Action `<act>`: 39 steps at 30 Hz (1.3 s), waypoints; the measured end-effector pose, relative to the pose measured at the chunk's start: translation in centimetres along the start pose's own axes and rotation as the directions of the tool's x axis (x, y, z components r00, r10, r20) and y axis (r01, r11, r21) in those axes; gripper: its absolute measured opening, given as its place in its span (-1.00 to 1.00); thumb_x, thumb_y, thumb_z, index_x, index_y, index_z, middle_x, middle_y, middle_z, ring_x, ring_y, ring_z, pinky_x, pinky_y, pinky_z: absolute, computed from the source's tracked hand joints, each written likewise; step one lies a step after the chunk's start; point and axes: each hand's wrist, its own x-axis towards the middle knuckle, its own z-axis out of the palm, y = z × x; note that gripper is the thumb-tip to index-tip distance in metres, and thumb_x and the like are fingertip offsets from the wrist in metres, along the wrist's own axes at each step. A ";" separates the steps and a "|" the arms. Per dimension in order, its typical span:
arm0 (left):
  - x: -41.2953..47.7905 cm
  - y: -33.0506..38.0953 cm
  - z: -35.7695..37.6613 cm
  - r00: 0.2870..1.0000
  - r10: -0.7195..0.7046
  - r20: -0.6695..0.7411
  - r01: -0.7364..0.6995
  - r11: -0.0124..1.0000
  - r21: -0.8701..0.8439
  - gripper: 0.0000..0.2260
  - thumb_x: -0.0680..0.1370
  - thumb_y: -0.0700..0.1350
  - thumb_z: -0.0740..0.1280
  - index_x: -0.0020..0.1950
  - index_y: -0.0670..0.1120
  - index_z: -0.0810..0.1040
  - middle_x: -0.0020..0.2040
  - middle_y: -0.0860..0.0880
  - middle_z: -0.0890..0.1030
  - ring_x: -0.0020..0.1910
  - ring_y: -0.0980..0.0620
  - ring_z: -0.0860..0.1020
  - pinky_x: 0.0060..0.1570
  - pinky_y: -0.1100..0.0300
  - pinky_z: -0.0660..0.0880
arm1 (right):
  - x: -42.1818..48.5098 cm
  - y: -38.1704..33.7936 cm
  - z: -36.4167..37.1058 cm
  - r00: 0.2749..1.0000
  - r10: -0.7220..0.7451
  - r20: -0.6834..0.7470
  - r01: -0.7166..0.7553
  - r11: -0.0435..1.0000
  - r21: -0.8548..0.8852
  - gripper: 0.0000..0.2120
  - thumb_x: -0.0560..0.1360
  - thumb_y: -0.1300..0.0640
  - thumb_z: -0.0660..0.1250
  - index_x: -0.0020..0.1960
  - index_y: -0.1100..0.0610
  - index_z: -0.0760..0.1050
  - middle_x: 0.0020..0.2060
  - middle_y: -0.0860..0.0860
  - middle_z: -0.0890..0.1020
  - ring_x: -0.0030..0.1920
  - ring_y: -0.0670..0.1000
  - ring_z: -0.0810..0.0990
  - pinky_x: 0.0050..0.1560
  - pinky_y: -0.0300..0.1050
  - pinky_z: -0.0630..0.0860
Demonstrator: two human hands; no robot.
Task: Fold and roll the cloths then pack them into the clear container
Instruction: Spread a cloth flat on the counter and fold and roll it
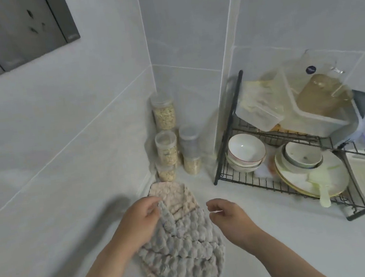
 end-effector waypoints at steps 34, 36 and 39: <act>6.8 -11.5 7.3 0.917 0.381 -0.119 -0.331 0.892 0.307 -0.65 0.45 -0.21 0.33 0.15 0.12 0.62 0.04 0.16 0.62 0.02 0.14 0.57 0.10 0.13 0.51 | 8.1 9.0 6.5 0.853 -0.521 -0.009 0.330 0.554 -0.764 -0.79 0.53 0.21 0.23 0.16 0.14 0.41 0.04 0.08 0.48 0.00 0.13 0.52 0.00 0.03 0.51; 7.1 -11.4 7.2 0.907 0.414 -0.079 -0.348 0.841 0.414 -0.76 0.41 -0.16 0.27 -0.03 0.06 0.64 -0.09 0.10 0.63 -0.11 0.07 0.58 -0.05 0.03 0.56 | 7.2 8.8 7.1 0.832 -0.546 -0.100 0.247 0.525 -0.815 -0.80 0.51 0.24 0.22 0.12 0.13 0.49 0.04 0.08 0.48 0.00 0.15 0.54 -0.04 0.02 0.54; 6.9 -10.3 6.3 0.881 0.463 -0.093 -0.349 0.771 0.533 -0.90 0.44 -0.21 0.26 -0.20 -0.12 0.56 -0.19 -0.04 0.55 -0.19 -0.05 0.52 -0.20 0.01 0.50 | 4.8 8.3 6.9 0.777 -0.567 -0.273 0.175 0.611 -0.772 -0.84 0.51 0.25 0.19 0.00 0.11 0.52 -0.01 0.06 0.50 -0.05 0.13 0.53 -0.10 -0.01 0.54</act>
